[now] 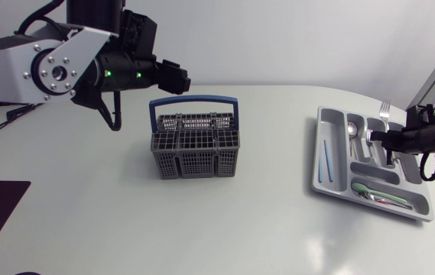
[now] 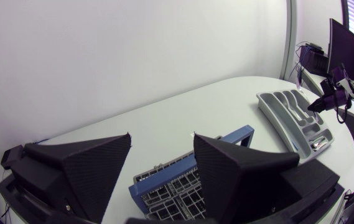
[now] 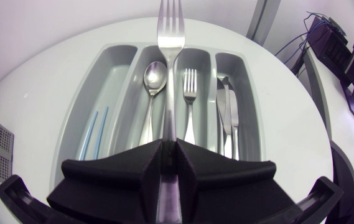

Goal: Unload the cutlery basket into the drawer organizer.

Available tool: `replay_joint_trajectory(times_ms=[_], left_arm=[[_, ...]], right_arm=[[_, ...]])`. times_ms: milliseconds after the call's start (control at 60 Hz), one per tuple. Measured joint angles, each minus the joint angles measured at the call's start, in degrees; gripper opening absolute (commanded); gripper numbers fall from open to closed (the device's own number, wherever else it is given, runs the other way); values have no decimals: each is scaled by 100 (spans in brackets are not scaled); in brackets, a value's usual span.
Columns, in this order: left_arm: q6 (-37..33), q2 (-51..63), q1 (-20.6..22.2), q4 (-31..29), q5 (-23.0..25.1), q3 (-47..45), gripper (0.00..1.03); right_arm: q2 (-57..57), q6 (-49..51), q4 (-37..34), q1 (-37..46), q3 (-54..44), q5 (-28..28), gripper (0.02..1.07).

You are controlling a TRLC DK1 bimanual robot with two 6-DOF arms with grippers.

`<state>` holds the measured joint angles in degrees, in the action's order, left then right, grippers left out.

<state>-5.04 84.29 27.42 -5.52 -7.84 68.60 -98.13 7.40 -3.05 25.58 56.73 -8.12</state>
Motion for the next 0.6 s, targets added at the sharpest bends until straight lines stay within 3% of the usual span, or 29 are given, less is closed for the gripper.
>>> replay_joint_trajectory(times_ms=[600], left_arm=[[-20,-295,2,4,-195,-332,91]], right_arm=[[-1200,-50,-192,164,940,153,8]])
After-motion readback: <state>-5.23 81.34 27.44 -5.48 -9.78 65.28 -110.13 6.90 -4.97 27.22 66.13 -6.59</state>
